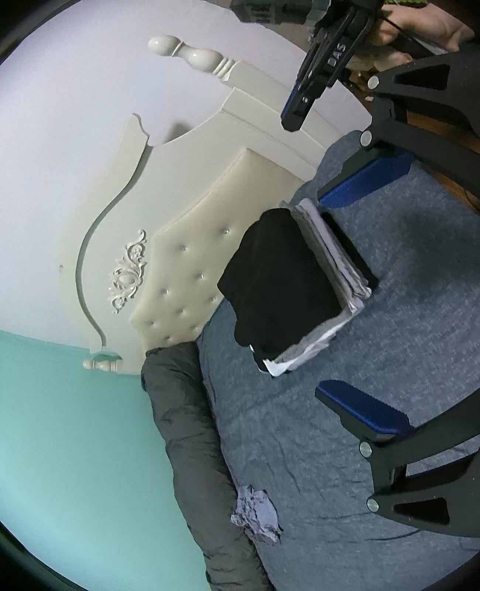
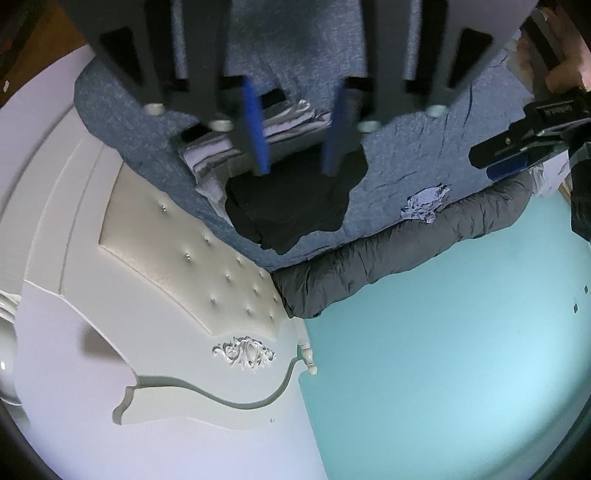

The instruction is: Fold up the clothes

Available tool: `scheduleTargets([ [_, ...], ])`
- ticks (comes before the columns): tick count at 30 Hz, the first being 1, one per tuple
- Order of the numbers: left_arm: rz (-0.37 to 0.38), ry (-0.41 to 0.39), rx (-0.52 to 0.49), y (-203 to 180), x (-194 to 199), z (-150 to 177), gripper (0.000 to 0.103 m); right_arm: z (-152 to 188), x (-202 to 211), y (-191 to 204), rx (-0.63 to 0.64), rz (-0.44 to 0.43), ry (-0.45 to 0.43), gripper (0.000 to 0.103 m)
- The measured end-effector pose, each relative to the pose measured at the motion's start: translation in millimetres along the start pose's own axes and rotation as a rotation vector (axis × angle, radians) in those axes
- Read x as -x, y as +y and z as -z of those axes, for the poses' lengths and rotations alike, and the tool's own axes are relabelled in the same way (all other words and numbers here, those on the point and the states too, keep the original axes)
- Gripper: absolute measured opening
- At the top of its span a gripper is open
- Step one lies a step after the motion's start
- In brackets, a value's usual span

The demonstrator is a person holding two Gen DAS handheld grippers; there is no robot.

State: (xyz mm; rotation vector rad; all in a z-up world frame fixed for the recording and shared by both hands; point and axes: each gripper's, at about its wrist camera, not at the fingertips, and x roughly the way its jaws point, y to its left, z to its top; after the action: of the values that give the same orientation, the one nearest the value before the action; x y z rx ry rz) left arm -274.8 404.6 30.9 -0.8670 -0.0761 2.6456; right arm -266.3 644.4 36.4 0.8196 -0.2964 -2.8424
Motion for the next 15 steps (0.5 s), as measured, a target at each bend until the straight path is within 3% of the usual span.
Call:
scheduleTargets([
  [5, -0.005, -0.011, -0.007, 0.9, 17.2, 9.1, 0.102, 11.8, 19.8, 13.1, 0.006, 0.011, -0.009, 0.051],
  [9, -0.009, -0.014, -0.006, 1.9, 29.3, 17.2, 0.103, 23.0, 32.7, 19.5, -0.006, 0.019, -0.015, 0.061],
  [12, -0.005, -0.005, -0.004, 3.0, 35.7, 24.4, 0.103, 30.3, 41.4, 23.6, -0.006, 0.032, -0.028, 0.062],
  [15, -0.008, -0.014, -0.014, 2.1, 43.1, 32.6, 0.103, 39.2, 48.3, 25.3, -0.018, 0.035, -0.031, 0.071],
])
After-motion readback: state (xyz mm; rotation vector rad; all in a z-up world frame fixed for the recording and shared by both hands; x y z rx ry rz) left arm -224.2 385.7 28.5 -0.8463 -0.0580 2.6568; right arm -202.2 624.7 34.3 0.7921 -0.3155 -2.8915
